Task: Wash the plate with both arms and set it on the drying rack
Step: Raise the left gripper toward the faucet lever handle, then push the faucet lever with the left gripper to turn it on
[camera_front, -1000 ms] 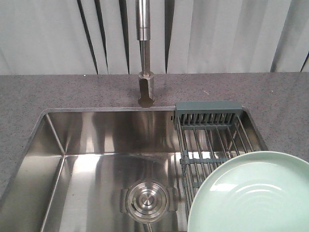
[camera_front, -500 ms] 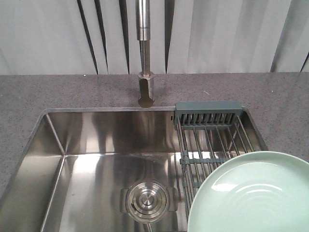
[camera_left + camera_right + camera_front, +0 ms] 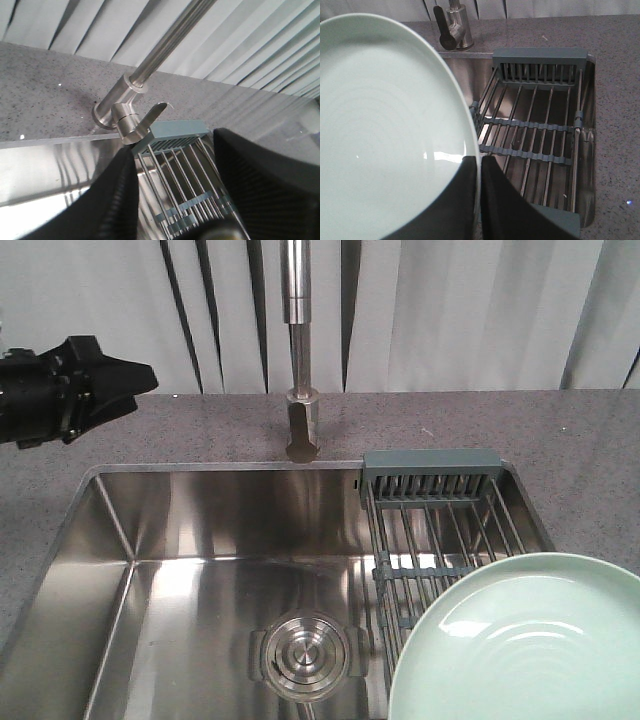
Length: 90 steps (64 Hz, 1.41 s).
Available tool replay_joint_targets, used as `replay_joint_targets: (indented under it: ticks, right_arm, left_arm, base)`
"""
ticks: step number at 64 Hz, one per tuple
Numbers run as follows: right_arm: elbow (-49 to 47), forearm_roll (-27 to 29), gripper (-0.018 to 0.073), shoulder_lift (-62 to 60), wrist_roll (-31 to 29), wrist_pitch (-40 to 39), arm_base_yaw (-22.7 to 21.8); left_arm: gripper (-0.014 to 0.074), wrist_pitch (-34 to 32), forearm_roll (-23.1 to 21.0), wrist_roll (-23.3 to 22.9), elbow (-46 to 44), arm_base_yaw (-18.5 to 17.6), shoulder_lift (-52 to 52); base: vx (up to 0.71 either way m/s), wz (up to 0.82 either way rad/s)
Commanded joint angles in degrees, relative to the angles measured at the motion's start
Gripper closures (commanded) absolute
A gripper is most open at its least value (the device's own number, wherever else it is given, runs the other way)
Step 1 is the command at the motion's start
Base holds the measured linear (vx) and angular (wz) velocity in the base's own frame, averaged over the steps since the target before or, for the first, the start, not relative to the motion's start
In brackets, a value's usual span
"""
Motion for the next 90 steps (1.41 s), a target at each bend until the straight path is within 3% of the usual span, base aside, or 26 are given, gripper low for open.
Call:
replay_joint_targets:
  ticks: [1,26,39,71,90]
  right_arm:
    - [-1.3,0.3,0.0561,0.7,0.0,-4.2,-0.2]
    - [-1.3,0.3,0.0561,0.7,0.0,-4.2,-0.2]
    - [-1.3,0.3,0.0561,0.7,0.0,-4.2,-0.2]
    - [-1.3,0.4,0.0561,0.7,0.0,-4.2,-0.2]
    - [-1.3,0.4,0.0561,0.7,0.0,-4.2,-0.2]
  left_arm:
    - [0.0235,4.9,-4.5,2.5,-6.3,-0.5,3.3]
    - [0.0235,6.5,-4.5,3.1,-28.7,-8.7,23.6]
    - [0.0236,6.4,-4.5,2.9,-36.8,-10.9,31.2]
    - [0.0236,7.1,-5.7,0.9,-45.9,-14.3,39.9]
    - [0.0236,12.4,-4.2,0.9,-46.0,-14.4,40.2]
  base:
    - [0.0,0.0]
    - [0.0,0.0]
    - [0.0,0.0]
    - [0.0,0.0]
    - [0.0,0.0]
